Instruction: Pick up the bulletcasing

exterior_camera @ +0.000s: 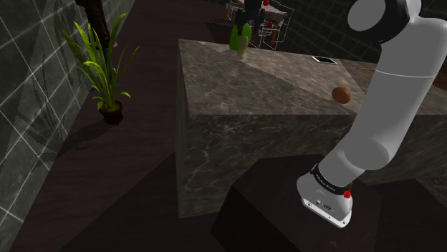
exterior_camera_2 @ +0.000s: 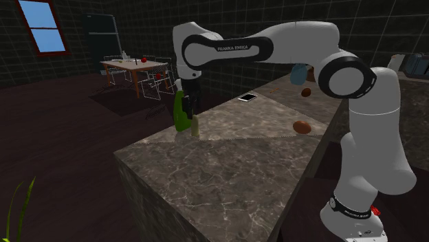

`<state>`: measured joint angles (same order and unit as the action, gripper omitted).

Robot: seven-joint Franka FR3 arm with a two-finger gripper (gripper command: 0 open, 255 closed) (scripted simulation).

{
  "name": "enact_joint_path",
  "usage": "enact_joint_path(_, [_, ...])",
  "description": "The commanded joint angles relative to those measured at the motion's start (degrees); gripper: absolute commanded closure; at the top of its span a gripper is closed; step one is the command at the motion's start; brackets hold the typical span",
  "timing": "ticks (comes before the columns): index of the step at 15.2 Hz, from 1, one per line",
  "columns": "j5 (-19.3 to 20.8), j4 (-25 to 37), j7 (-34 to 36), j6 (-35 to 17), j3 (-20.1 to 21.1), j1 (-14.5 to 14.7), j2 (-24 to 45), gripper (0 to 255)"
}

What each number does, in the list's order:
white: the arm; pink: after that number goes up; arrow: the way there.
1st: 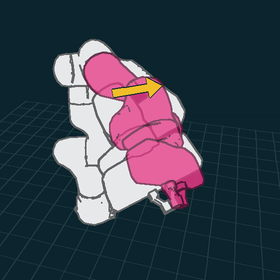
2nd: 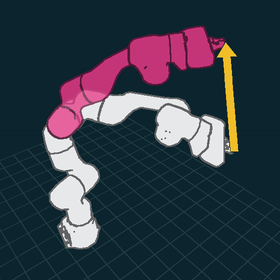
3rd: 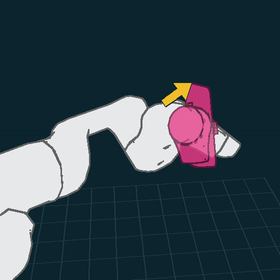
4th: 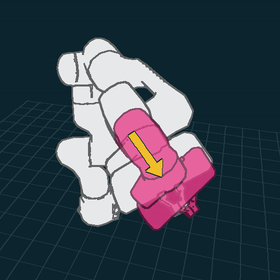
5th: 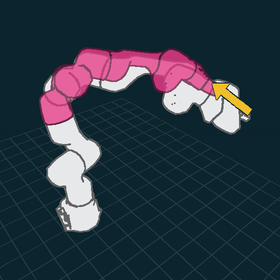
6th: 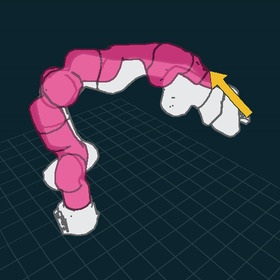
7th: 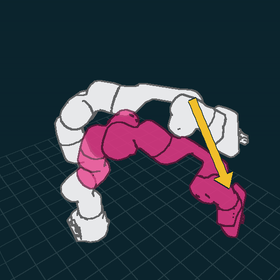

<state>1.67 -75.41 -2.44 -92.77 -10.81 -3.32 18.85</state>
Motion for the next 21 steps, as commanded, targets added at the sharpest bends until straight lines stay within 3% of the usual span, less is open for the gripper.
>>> enact_joint_path(1, [-0.08,-0.33,-0.10,-1.03,-0.03,-0.14,0.64,0])
enact_joint_path(8, [0.03,-4.58,0.18,-4.77,0.02,0.01,0.15,0])
enact_joint_path(9, [0.04,-4.57,0.23,-4.75,0.03,0.05,0.14,255])
enact_joint_path(18, [0.03,-4.58,0.18,-4.77,0.02,0.01,0.16,255])
enact_joint_path(21, [-0.04,-1.84,0.00,-2.33,-0.01,-0.08,0.44,255])
